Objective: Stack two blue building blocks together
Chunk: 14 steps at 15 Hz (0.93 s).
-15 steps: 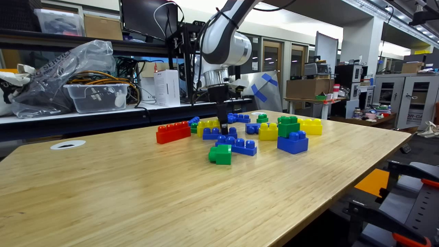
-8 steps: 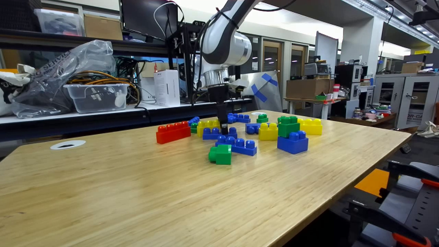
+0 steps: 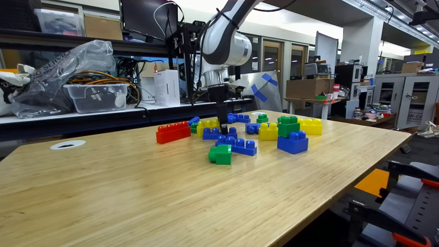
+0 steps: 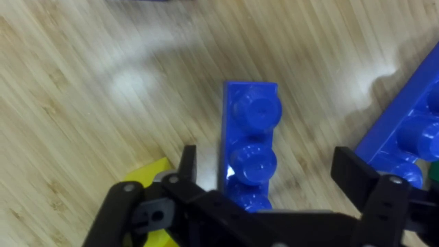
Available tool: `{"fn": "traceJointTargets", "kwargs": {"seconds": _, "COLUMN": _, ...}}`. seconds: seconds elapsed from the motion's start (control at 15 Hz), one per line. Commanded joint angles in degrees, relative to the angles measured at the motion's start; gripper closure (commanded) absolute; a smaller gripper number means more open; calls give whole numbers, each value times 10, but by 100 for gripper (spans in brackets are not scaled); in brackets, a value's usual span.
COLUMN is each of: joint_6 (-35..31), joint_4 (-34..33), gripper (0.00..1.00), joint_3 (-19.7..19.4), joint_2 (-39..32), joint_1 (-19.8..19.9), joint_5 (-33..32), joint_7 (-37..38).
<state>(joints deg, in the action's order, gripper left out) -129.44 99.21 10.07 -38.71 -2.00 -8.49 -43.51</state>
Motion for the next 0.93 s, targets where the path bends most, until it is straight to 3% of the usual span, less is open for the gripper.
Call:
{"fn": "traceJointTargets", "kwargs": {"seconds": 0.0, "joint_6": -26, "joint_4": 6, "gripper": 0, "joint_3": -3, "joint_2": -4, "joint_1": 0, "joint_5": -12, "joint_7": -11}}
{"fn": "traceJointTargets", "kwargs": {"seconds": 0.33, "joint_6": -41, "joint_4": 7, "gripper": 0, "joint_3": -6, "joint_2": -7, "joint_1": 0, "joint_5": -17, "joint_7": -10}}
{"fn": "traceJointTargets", "kwargs": {"seconds": 0.4, "joint_6": -44, "joint_4": 8, "gripper": 25, "joint_3": -7, "joint_2": -7, "joint_1": -1, "joint_5": -18, "joint_7": -9}}
{"fn": "traceJointTargets", "kwargs": {"seconds": 0.53, "joint_6": -53, "joint_4": 9, "gripper": 32, "joint_3": -9, "joint_2": -6, "joint_1": -1, "joint_5": -24, "joint_7": -8}}
{"fn": "traceJointTargets", "kwargs": {"seconds": 0.87, "joint_6": -65, "joint_4": 14, "gripper": 68, "joint_3": -11, "joint_2": -9, "joint_1": -1, "joint_5": -33, "joint_7": -6}}
